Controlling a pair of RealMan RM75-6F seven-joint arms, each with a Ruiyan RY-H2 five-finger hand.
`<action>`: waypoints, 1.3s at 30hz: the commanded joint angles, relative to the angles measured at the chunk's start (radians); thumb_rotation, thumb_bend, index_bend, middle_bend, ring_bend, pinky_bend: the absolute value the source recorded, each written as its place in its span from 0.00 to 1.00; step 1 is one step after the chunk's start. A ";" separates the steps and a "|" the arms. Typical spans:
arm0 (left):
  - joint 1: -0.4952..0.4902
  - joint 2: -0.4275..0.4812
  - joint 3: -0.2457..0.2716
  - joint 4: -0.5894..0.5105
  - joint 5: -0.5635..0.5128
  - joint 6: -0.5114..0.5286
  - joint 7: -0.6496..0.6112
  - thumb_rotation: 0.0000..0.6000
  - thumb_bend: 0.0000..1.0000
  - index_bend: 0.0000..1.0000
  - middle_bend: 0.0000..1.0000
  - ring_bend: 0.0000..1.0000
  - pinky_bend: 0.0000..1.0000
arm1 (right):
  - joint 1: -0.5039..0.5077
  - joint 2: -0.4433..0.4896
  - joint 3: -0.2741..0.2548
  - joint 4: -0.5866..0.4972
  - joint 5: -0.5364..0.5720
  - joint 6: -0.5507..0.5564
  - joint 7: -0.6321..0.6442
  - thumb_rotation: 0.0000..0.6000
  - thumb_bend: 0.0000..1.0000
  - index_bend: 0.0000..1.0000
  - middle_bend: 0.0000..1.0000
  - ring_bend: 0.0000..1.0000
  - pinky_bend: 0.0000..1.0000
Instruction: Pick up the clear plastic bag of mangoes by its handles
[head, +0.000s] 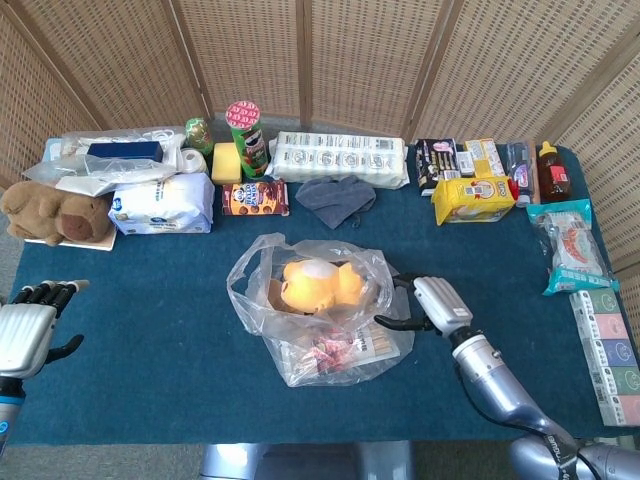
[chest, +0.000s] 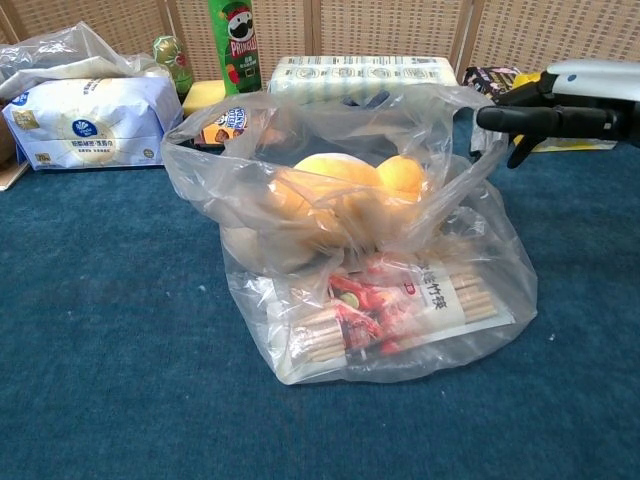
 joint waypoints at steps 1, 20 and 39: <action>0.000 0.001 0.000 0.001 -0.002 0.001 -0.003 0.95 0.19 0.23 0.32 0.25 0.27 | 0.020 -0.002 0.027 -0.036 0.052 -0.046 0.066 0.24 0.08 0.38 0.39 0.29 0.28; -0.003 -0.016 0.024 0.011 -0.037 -0.039 0.019 0.95 0.19 0.23 0.32 0.25 0.27 | 0.008 0.043 0.173 -0.108 0.097 -0.239 0.637 0.24 0.08 0.38 0.40 0.30 0.28; -0.007 -0.019 0.026 0.016 -0.054 -0.048 0.014 0.95 0.19 0.23 0.32 0.25 0.27 | -0.103 0.108 0.415 -0.145 -0.069 -0.496 1.491 0.25 0.07 0.40 0.49 0.51 0.46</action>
